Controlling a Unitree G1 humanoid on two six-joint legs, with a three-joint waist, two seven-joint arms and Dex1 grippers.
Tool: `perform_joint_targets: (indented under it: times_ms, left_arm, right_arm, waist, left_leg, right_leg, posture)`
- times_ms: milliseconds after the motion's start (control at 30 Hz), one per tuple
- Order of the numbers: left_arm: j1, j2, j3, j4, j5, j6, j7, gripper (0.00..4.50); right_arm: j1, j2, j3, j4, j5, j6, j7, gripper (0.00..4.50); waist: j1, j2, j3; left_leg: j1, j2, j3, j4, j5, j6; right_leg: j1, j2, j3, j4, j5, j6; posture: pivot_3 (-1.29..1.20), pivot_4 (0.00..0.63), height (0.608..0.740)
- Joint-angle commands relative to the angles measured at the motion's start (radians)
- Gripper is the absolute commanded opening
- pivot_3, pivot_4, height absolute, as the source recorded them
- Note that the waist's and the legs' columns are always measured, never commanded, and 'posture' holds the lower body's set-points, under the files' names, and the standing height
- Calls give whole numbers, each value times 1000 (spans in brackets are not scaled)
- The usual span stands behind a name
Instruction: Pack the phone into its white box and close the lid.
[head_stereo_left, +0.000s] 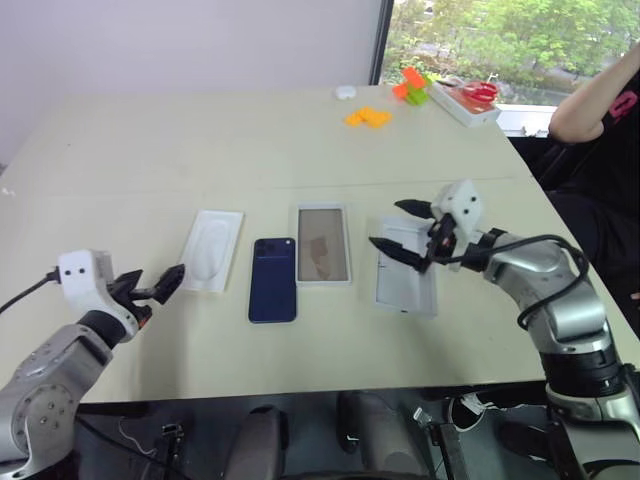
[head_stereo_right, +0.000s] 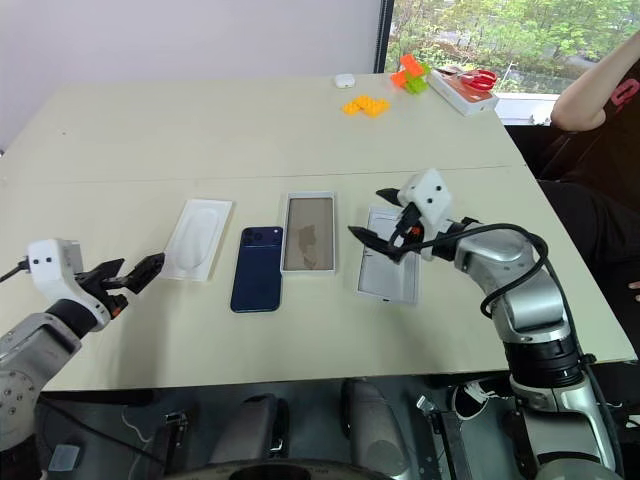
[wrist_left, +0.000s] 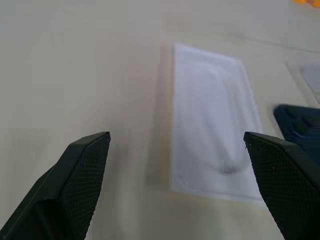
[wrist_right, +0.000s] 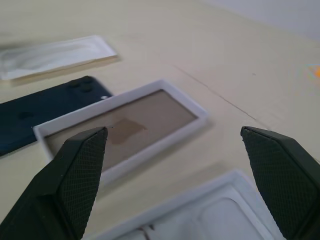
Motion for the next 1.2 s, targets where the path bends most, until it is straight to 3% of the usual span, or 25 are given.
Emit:
perform_joint_targets:
  times_ms: [33, 433, 800, 900, 1167, 1200]
  left_arm:
    - [-47, -10, 78, 10, -116, 80, 93, 4500]
    - [-157, -13, 88, 185, -359, 373, 292, 4500]
    - [-198, -11, 74, 259, -485, 370, 382, 4500]
    - [-191, -17, 71, 267, -511, 349, 405, 3704]
    - [-161, -45, 82, 296, -685, 230, 467, 53]
    - [-149, -45, 81, 297, -719, 210, 474, 53]
  right_arm:
    - [14, 3, 29, -111, 22, 19, 7, 4465]
    - [56, 37, 79, -203, 46, 56, -5, 4465]
    - [69, 37, 105, -234, 41, 60, 3, 4465]
    - [72, 36, 110, -237, 41, 60, 3, 4500]
    - [71, 37, 120, -240, 42, 63, 3, 4500]
    - [70, 38, 120, -240, 43, 64, 3, 4500]
  waist:
    - [0, 0, 0]
    - [2, -2, -1]
    - [8, -2, -1]
    - [7, -2, -1]
    - [6, -2, -1]
    - [7, -2, -1]
  left_leg:
    - [0, 0, 0, 0, 0, 0]
    - [2, -2, 0, 1, 1, -1]
    - [4, -3, -1, 1, 1, -1]
    - [4, -3, -1, 1, 1, -2]
    - [4, -2, -1, 1, 1, -2]
    - [3, -2, -1, 1, 1, -2]
  right_leg:
    - [0, 0, 0, 0, 0, 0]
    - [2, -1, 0, 1, -1, -2]
    - [4, -2, -1, 0, -2, -4]
    - [5, -2, 0, 0, -2, -4]
    - [4, -2, -1, 0, -1, -5]
    - [4, -2, -1, 0, -1, -5]
  posture:
    - [0, 150, 730]
    - [0, 150, 730]
    - [0, 150, 730]
    - [0, 150, 730]
    - [0, 150, 730]
    - [0, 150, 730]
